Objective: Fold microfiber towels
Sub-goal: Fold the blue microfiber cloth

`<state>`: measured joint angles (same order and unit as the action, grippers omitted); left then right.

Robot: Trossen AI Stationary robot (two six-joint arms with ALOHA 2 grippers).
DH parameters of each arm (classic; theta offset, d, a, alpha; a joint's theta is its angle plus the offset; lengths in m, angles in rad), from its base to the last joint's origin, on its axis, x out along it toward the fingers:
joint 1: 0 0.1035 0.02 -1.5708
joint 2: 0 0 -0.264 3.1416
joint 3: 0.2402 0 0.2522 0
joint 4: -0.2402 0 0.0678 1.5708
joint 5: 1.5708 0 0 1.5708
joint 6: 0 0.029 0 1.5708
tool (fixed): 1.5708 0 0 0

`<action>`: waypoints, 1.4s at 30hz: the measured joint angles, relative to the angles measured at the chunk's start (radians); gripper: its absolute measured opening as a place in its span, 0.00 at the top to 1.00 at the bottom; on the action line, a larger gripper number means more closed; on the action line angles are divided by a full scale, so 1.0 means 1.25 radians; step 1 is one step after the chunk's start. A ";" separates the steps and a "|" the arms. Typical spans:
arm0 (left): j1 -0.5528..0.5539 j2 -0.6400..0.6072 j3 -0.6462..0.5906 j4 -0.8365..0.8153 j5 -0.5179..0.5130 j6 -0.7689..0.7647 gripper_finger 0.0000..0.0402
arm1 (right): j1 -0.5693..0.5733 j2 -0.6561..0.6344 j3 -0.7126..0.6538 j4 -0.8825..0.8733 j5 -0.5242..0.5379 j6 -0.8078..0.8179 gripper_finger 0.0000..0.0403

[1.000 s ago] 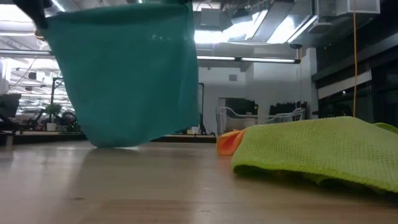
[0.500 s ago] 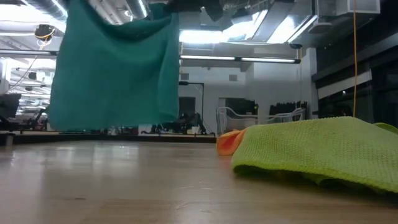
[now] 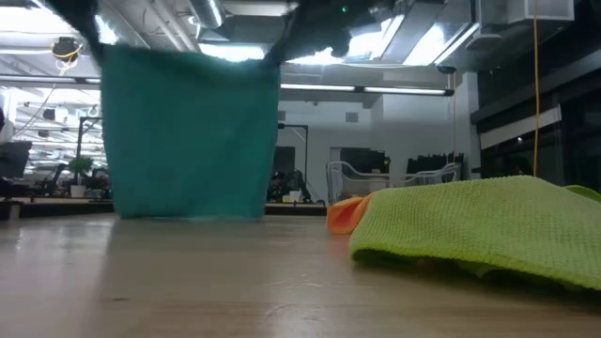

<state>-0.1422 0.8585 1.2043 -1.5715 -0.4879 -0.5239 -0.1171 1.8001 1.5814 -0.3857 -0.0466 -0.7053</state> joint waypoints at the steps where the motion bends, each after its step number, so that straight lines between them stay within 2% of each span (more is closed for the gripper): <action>1: -0.003 0.001 -0.035 0.000 0.026 -0.024 1.00 | 0.015 0.016 0.000 -0.022 -0.014 0.020 1.00; 4: -0.035 0.021 -0.137 0.004 0.146 -0.129 1.00 | 0.077 0.068 -0.001 -0.067 -0.050 0.065 1.00; 8: -0.141 0.060 -0.257 0.057 0.313 -0.274 1.00 | 0.175 0.136 -0.001 -0.070 -0.048 0.088 1.00; 11: -0.236 0.088 -0.325 0.163 0.389 -0.349 1.00 | 0.237 0.185 -0.001 -0.042 -0.044 0.121 1.00; 13: -0.297 0.110 -0.351 0.241 0.409 -0.400 1.00 | 0.271 0.216 -0.001 -0.012 -0.031 0.161 1.00; 16: -0.381 0.151 -0.353 0.321 0.407 -0.464 1.00 | 0.315 0.255 -0.001 0.012 0.009 0.203 1.00; 18: -0.422 0.181 -0.342 0.327 0.404 -0.503 1.00 | 0.340 0.277 -0.001 0.025 0.040 0.228 1.00; 23: -0.455 0.244 -0.334 0.320 0.383 -0.517 1.00 | 0.371 0.300 -0.001 0.044 0.138 0.247 0.99; 27: -0.438 0.277 -0.334 0.305 0.330 -0.484 1.00 | 0.372 0.297 -0.001 0.039 0.259 0.279 1.00; 30: -0.414 0.283 -0.334 0.279 0.259 -0.475 1.00 | 0.368 0.292 -0.002 0.042 0.373 0.311 0.99; 32: -0.392 0.283 -0.334 0.260 0.223 -0.473 1.00 | 0.360 0.292 -0.002 0.040 0.419 0.326 0.99; 36: -0.345 0.283 -0.334 0.226 0.193 -0.446 1.00 | 0.337 0.292 -0.002 0.041 0.442 0.383 1.00; 39: -0.306 0.283 -0.334 0.224 0.169 -0.409 1.00 | 0.321 0.292 -0.002 0.041 0.493 0.420 0.99; 42: -0.271 0.286 -0.334 0.239 0.152 -0.355 1.00 | 0.303 0.292 -0.002 0.023 0.490 0.472 0.99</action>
<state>-0.4815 1.2163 0.7868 -1.2731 -0.2980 -0.9672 0.2620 2.1654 1.5795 -0.3569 0.5655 -0.1153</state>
